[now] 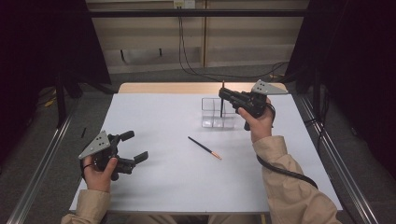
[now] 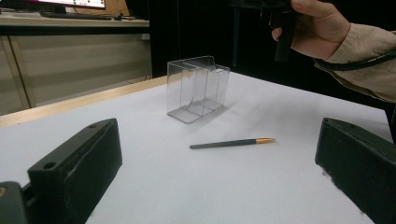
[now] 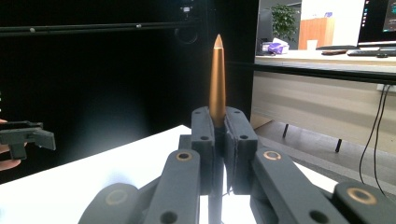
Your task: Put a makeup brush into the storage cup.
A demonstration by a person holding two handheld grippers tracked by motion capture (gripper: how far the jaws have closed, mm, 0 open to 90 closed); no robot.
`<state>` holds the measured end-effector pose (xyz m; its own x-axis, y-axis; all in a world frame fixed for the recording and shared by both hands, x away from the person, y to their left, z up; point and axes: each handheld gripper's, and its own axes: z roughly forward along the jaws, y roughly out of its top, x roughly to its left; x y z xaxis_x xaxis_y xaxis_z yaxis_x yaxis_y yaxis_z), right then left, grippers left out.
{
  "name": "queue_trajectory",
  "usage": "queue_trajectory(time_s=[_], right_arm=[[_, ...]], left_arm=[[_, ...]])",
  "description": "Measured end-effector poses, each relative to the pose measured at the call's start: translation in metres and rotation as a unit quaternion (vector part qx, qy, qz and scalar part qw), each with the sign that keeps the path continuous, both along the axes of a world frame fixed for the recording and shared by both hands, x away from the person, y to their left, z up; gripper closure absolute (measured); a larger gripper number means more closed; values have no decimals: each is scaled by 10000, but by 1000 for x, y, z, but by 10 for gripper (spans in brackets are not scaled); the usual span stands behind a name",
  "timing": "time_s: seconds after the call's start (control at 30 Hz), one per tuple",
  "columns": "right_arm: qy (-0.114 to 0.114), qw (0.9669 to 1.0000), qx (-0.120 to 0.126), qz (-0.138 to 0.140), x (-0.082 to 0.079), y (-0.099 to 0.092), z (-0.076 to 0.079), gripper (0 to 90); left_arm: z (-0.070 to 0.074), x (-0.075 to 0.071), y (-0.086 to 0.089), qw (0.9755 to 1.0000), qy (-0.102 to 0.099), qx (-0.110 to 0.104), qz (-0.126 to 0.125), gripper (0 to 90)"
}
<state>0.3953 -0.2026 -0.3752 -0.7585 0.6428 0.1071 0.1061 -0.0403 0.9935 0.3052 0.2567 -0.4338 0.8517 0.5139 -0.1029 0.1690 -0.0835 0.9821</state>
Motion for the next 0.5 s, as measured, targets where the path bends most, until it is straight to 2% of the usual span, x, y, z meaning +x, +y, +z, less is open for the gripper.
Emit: queue_trajectory(time_s=[0.5], right_arm=[[-32, 9999, 44, -123, 9, -4, 2, 836]], left_arm=[[0, 0, -2, 10000, 0, 14, -44, 4]])
